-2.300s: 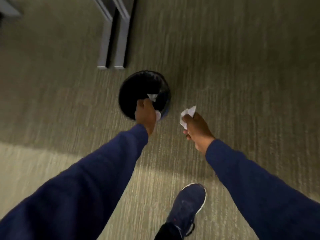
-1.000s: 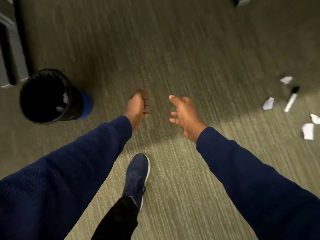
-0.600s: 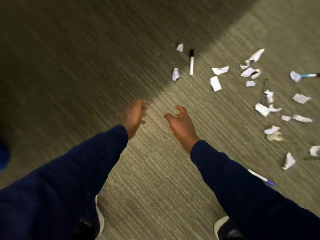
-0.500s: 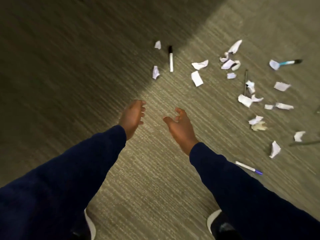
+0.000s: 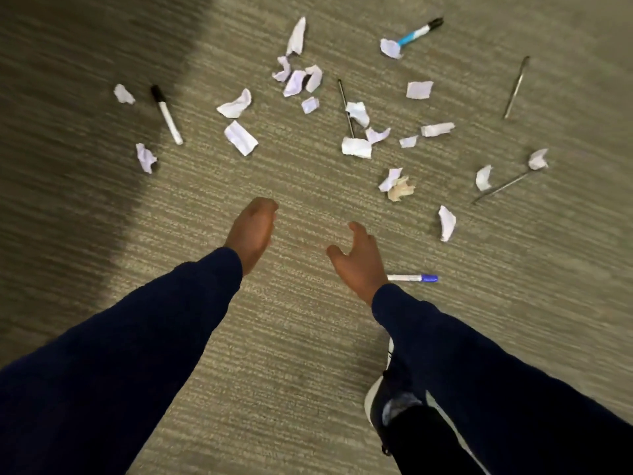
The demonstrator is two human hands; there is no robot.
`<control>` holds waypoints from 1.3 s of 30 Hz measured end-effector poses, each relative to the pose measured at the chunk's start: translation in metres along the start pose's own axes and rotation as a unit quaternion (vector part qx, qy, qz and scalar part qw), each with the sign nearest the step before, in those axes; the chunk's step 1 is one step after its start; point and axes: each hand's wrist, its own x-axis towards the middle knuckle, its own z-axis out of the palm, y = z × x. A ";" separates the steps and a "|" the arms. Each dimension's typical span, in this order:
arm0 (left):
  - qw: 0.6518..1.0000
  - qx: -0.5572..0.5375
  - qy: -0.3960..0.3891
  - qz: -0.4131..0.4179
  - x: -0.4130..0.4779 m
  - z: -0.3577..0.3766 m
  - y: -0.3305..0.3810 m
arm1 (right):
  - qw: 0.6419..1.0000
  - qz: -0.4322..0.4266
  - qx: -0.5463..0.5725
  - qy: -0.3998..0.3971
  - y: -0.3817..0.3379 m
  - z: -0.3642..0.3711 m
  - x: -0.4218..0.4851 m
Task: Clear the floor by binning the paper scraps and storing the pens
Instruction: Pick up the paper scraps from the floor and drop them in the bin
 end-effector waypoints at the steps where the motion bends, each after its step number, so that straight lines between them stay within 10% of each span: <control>1: 1.000 0.010 -0.003 0.000 0.005 0.014 0.002 | 1.000 0.002 -0.009 0.010 0.009 -0.010 0.005; 7: 0.978 0.184 -0.029 0.094 0.031 0.106 0.015 | 0.984 0.029 -0.120 0.125 0.066 -0.068 0.043; 14: 0.830 0.483 -0.091 0.265 0.067 0.203 0.012 | 0.960 0.063 -0.205 0.182 0.135 -0.121 0.104; 26: 0.727 0.617 -0.016 0.301 0.139 0.278 0.015 | 0.935 -0.116 -0.249 0.224 0.172 -0.144 0.159; 32: 0.701 0.610 -0.008 0.370 0.151 0.280 0.014 | 0.945 -0.148 -0.108 0.271 0.151 -0.197 0.186; 39: 0.766 0.526 -0.014 0.369 0.160 0.280 0.030 | 0.924 -0.079 -0.271 0.260 0.139 -0.237 0.231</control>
